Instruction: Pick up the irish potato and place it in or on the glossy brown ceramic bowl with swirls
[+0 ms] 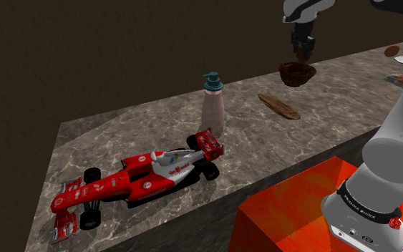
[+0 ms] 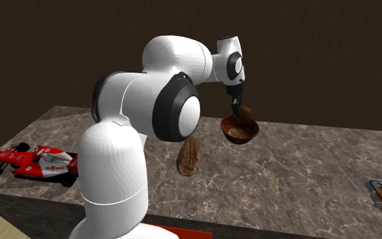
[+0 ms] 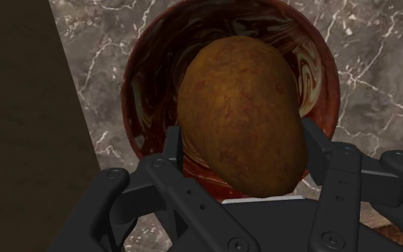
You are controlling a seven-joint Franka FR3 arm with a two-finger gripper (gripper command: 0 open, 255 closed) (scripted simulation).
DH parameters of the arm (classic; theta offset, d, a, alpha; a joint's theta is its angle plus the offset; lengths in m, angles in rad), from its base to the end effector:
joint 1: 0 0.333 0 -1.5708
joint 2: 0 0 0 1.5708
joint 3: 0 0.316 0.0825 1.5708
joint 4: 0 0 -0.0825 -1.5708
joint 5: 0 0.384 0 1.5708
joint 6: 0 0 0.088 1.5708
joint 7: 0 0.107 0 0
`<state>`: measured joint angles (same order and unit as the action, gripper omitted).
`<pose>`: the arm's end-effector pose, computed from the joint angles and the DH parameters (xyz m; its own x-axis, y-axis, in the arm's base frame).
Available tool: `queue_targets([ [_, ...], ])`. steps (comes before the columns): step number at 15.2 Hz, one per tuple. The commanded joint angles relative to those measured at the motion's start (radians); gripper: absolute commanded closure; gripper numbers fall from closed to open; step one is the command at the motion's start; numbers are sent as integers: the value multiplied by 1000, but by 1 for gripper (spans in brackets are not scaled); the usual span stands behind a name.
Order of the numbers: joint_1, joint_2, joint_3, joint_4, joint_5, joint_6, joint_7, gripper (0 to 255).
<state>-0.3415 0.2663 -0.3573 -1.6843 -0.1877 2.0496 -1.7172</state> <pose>0.5010 -0.4086 0.4643 0.4326 0.8584 -0.2757 0.8990 -0.4340 0.0593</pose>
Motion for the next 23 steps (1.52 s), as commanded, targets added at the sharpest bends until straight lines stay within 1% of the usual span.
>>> queue_targets([
  [1, -1, 7, 0, -22, 0, 29, 5, 255],
  [8, -4, 33, 2, -77, 0, 108, 19, 255],
  [16, -4, 33, 2, -77, 0, 108, 19, 255],
  [17, -4, 33, 2, -77, 1, 108, 19, 0],
  [22, -4, 33, 2, -77, 0, 108, 19, 0],
  [23, 2, 18, 2, -64, -3, 79, 21, 0],
])
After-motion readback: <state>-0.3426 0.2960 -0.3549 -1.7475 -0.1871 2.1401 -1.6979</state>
